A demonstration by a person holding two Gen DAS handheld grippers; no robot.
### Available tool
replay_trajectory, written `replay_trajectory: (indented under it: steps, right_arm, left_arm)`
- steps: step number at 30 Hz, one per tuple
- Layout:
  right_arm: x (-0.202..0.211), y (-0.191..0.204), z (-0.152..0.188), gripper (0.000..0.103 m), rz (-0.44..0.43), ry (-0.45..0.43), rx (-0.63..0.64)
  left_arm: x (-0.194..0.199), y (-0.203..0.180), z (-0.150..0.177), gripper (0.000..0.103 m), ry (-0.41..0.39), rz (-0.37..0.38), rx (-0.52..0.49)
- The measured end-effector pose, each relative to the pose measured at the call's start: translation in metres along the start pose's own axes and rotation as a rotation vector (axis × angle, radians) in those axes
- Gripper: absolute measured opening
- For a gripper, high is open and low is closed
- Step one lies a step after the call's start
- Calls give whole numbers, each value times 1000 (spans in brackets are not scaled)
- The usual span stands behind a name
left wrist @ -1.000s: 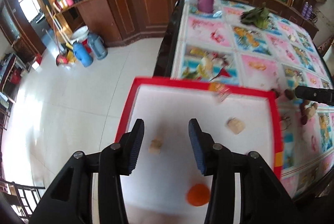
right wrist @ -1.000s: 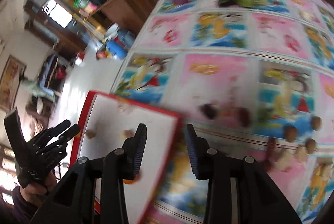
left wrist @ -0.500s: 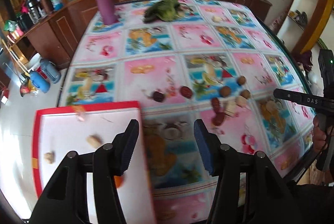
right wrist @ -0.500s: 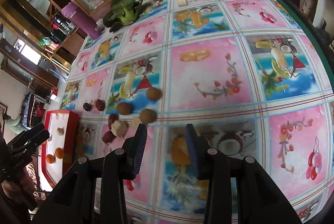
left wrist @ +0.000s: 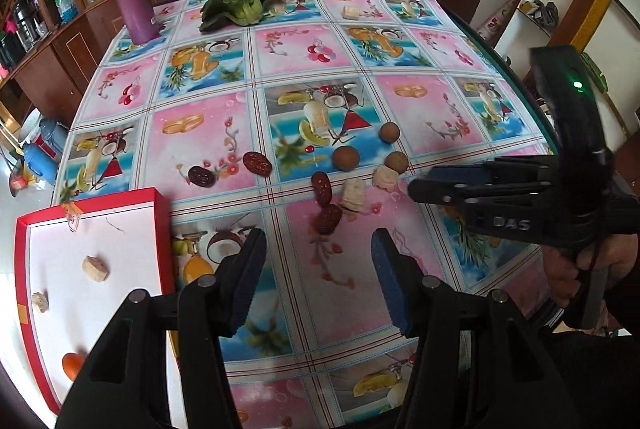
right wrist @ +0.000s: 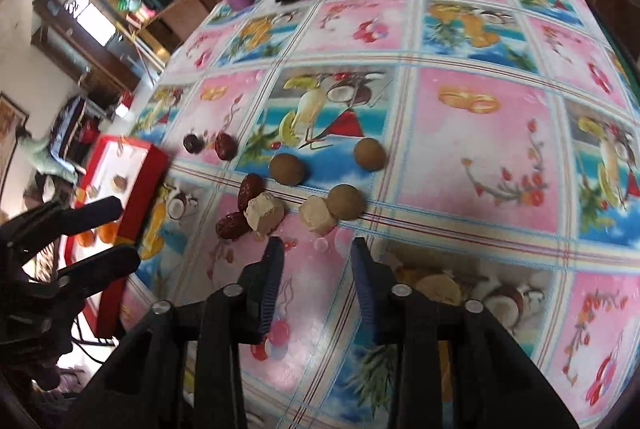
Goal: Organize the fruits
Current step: 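Move both open tools back over the remaining fruit on the table, then grasp a beige chunk with the left tool while the right tool grasps another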
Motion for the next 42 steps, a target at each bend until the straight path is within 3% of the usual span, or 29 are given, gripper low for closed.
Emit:
replay_trajectory:
  steps: [10, 14, 17, 22, 27, 38, 42]
  right_arm:
    - [-29, 3, -8, 31, 34, 54, 25]
    - [-34, 10, -12, 23, 85, 66, 94]
    - [-33, 8, -10, 22, 89, 74, 119]
    - [-21, -14, -2, 22, 78, 75, 61]
    - [-11, -32, 7, 22, 70, 75, 14]
    - [-11, -32, 6, 22, 41, 73, 12]
    - [-11, -32, 6, 22, 41, 77, 11]
  left_arm:
    - [-5, 6, 4, 56, 8, -10, 27]
    - [-5, 9, 0, 56, 1, -10, 18]
    - [-10, 7, -8, 55, -3, 8, -6]
    - [-28, -12, -20, 42, 11, 66, -53]
    - [-49, -32, -32, 37, 26, 106, -85]
    - [-91, -37, -31, 20, 130, 116, -96]
    - [-96, -34, -29, 20, 148, 132, -82]
Point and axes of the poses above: each gripper's, at about its wrist camera, not at the fingertips, and x roughly against the way its jaws point, y to its left, z to its underside, the point moved 9 cm from there along -x, roughly the way its jaws point, and after that the axes turned 1 degree about y, right-handed, at the moved point
